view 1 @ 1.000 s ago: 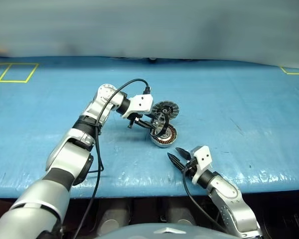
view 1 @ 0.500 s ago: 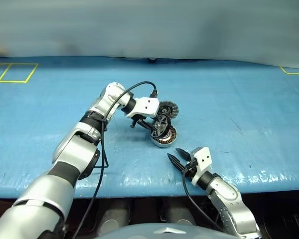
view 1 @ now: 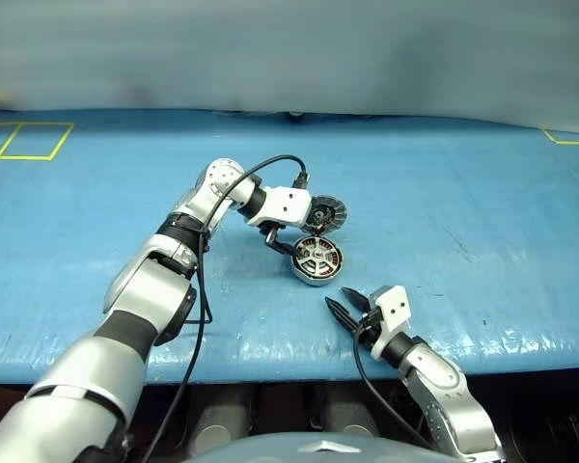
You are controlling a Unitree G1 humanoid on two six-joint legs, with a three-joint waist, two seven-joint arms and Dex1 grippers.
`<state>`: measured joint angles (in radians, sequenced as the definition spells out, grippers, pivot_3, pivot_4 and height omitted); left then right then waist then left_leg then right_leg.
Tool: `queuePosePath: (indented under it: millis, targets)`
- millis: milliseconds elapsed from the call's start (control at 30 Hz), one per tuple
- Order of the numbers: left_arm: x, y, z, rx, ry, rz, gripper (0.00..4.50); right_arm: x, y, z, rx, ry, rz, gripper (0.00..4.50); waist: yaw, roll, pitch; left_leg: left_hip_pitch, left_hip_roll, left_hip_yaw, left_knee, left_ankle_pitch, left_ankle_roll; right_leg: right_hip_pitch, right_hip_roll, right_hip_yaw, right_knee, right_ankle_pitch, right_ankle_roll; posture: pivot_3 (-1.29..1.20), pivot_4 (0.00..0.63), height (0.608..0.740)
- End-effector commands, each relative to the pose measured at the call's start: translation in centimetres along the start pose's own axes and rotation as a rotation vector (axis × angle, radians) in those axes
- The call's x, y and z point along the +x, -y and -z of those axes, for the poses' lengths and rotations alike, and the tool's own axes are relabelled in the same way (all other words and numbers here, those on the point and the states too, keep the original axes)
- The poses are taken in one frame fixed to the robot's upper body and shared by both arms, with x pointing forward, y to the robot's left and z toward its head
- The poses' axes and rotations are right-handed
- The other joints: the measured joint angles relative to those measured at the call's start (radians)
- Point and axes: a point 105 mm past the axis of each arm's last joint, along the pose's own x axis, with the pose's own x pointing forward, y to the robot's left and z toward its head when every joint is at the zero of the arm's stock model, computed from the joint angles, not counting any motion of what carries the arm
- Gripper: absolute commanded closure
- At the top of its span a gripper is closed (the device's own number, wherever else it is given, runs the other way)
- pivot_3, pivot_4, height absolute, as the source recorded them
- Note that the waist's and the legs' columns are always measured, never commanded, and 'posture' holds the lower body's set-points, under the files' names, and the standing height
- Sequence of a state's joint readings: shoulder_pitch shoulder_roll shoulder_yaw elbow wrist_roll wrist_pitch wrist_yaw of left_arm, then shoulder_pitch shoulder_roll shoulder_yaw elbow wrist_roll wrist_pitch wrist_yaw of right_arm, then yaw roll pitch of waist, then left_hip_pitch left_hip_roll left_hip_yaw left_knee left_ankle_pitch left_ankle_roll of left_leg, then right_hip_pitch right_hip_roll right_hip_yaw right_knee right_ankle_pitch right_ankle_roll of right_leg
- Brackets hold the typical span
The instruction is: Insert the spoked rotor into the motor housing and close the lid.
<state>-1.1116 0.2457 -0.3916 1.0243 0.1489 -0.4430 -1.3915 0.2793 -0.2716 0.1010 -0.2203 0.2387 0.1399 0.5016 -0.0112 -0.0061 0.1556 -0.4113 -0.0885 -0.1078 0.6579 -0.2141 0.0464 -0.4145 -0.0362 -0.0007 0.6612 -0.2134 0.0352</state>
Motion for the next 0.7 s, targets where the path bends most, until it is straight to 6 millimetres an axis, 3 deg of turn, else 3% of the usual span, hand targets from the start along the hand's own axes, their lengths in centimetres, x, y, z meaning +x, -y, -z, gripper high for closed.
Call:
queuePosePath:
  millis: [33, 333, 467, 600, 700]
  targets:
    - [-1.4, -1.0, -1.2, 0.006, 0.073, -0.062, 0.59, 0.1, 0.2, -1.3, -0.028, 0.055, 0.017, 2.34, 0.0, 0.0, 0.0, 0.0, 0.0, 0.0, 0.0, 0.0, 0.0, 0.0, 0.0, 0.0, 0.0, 0.0, 0.0, 0.0, 0.15, 0.74]
    - [-2.8, 2.0, 0.5, -0.129, 0.168, -0.109, 0.59, 0.0, 1.7, -4.5, -0.081, 0.146, 0.078, 2.34, -0.002, 0.001, 0.0, 0.0, 0.0, 0.0, -0.001, 0.0, 0.0, 0.0, 0.0, 0.001, 0.0, 0.0, 0.0, 0.0, 0.15, 0.74]
    - [-2.9, 3.6, 1.6, -0.19, 0.173, -0.184, 0.56, 0.3, 2.0, -5.6, -0.1, 0.161, 0.077, 3.25, 0.002, 0.001, 0.0, 0.0, 0.0, 0.0, -0.001, 0.0, 0.0, 0.0, -0.001, 0.001, 0.0, 0.0, -0.001, 0.0, 0.15, 0.74]
    - [-2.4, 4.7, 2.2, -0.253, 0.215, -0.257, 0.56, 1.4, 1.6, -6.0, -0.119, 0.145, 0.018, 4.48, 0.003, 0.001, 0.0, 0.001, 0.0, 0.0, -0.001, 0.0, -0.001, 0.0, -0.001, 0.001, 0.0, 0.0, -0.002, 0.0, 0.15, 0.74]
    - [-1.9, 5.5, 2.5, -0.287, 0.236, -0.295, 0.56, 2.7, 1.5, -6.2, -0.138, 0.121, -0.015, 4.48, 0.002, 0.001, 0.0, 0.001, 0.0, 0.0, -0.001, 0.0, -0.001, 0.0, -0.001, 0.002, 0.0, 0.003, -0.005, 0.0, 0.15, 0.74]
